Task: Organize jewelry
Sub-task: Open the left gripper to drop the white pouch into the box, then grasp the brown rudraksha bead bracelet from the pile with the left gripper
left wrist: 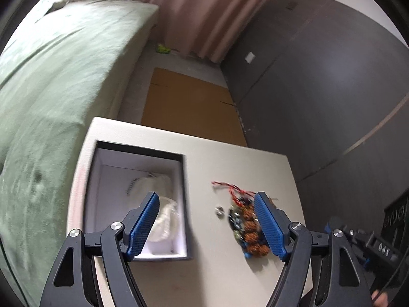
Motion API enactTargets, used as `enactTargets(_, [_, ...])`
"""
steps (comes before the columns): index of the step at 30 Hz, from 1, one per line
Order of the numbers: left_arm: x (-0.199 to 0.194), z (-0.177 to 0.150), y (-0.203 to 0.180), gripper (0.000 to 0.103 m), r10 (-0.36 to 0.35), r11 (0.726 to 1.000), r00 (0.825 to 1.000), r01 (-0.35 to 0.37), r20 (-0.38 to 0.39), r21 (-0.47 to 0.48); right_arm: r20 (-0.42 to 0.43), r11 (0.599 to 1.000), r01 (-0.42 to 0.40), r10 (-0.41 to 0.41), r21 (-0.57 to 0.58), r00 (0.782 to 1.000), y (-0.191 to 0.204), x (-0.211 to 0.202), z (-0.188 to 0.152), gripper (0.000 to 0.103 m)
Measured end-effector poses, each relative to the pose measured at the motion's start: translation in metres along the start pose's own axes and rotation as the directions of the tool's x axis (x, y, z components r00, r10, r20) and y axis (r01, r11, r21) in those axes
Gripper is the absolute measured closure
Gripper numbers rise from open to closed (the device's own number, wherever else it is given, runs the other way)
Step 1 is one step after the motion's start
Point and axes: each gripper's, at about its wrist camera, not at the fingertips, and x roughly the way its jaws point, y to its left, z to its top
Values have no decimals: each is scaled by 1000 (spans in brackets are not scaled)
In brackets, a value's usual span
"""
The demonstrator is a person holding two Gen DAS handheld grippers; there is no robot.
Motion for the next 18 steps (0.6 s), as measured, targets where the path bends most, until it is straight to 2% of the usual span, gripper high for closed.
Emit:
enactTargets(5, [6, -16, -34, 26, -9, 995, 1000, 10, -9, 97, 4, 1000, 8, -8, 19, 1000, -15, -9, 2, 60])
enactTargets(16, [47, -31, -70, 53, 8, 987, 997, 4, -72, 160, -2, 999, 2, -2, 42, 1000, -30, -15, 7, 60])
enactTargets(18, [54, -31, -74, 53, 13, 987, 997, -1, -77, 161, -3, 999, -1, 1, 50, 1000, -32, -15, 9, 60])
